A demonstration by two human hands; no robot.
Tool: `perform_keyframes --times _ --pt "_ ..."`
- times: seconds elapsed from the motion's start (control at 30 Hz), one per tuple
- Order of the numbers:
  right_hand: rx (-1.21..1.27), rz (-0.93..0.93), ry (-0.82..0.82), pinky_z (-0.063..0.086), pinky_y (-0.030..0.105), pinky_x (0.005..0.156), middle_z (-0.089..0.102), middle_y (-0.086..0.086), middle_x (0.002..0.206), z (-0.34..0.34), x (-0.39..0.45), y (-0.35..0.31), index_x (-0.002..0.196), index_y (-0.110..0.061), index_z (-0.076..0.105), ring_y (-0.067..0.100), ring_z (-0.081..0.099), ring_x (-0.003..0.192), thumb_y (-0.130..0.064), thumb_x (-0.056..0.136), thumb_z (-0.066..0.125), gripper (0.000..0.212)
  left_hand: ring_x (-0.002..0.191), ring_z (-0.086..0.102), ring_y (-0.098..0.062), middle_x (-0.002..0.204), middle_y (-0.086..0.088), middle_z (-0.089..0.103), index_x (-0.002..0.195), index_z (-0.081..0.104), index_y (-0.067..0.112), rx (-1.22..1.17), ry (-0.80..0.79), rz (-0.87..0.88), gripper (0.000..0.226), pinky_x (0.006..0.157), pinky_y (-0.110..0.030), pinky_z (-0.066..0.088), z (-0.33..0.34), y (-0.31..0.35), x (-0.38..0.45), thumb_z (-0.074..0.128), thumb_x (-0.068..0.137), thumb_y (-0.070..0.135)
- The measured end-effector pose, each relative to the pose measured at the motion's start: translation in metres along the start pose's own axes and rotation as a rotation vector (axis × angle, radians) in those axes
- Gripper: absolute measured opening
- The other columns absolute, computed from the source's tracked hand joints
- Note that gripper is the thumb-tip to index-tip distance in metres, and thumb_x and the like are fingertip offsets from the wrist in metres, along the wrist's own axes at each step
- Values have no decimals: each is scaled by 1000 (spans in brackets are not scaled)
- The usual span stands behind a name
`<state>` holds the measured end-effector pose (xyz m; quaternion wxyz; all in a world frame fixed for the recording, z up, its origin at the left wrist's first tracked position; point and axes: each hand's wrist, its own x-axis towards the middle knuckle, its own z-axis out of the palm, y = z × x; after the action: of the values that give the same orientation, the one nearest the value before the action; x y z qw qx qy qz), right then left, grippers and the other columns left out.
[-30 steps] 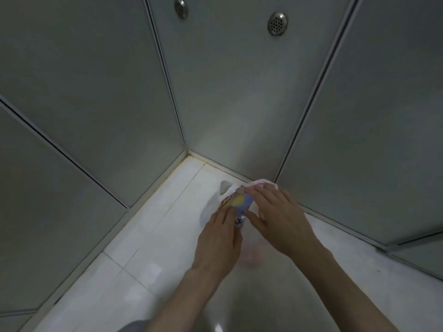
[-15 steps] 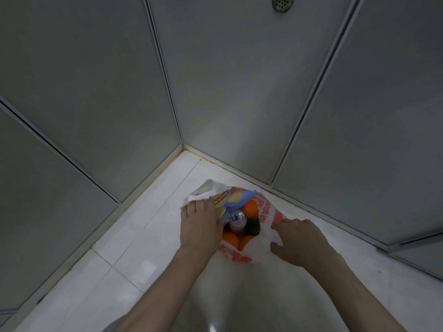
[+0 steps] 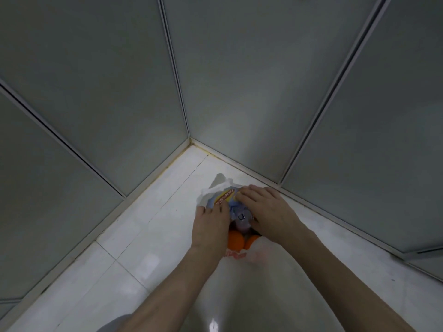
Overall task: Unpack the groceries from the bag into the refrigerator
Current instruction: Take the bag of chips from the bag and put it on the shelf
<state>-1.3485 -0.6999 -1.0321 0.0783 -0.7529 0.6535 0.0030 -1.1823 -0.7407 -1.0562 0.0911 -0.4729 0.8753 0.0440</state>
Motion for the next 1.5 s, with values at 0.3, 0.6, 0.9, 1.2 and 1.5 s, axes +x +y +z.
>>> perform_keyframes --times 0.3,0.6,0.9,1.2,1.5 --pt "-133 -61 119 46 48 108 69 -1 120 10 3 9 122 -30 68 26 63 114 -45 68 90 60 130 54 -19 153 3 47 155 27 28 -326 85 28 56 106 -32 47 -18 -12 -13 50 104 38" --pt "16 -71 343 54 31 62 69 -1 95 -38 -26 25 118 -23 70 23 68 78 -41 87 76 36 101 61 -6 121 6 68 129 60 24 -882 320 -80 46 92 -13 48 -58 -13 -40 67 91 48" --pt "286 -3 364 47 23 62 70 -14 95 -148 -74 22 121 -39 68 10 63 82 -56 84 66 41 90 66 12 93 23 73 105 66 34 -1289 138 -40 36 72 -6 50 -130 -3 -50 85 80 19" --pt "964 175 434 57 19 78 71 -12 103 -361 -108 -31 145 -27 53 7 70 91 -42 73 87 81 75 68 -1 82 12 75 95 70 20 -1511 228 -113 17 63 -14 50 -343 -6 -121 78 86 33" --pt "1402 265 234 59 37 95 72 -4 126 -571 -147 -139 136 -22 53 16 70 116 -39 88 75 56 83 72 -17 90 -5 78 99 73 12 -1704 229 -289 45 77 -35 57 -593 -30 -205 67 89 55"
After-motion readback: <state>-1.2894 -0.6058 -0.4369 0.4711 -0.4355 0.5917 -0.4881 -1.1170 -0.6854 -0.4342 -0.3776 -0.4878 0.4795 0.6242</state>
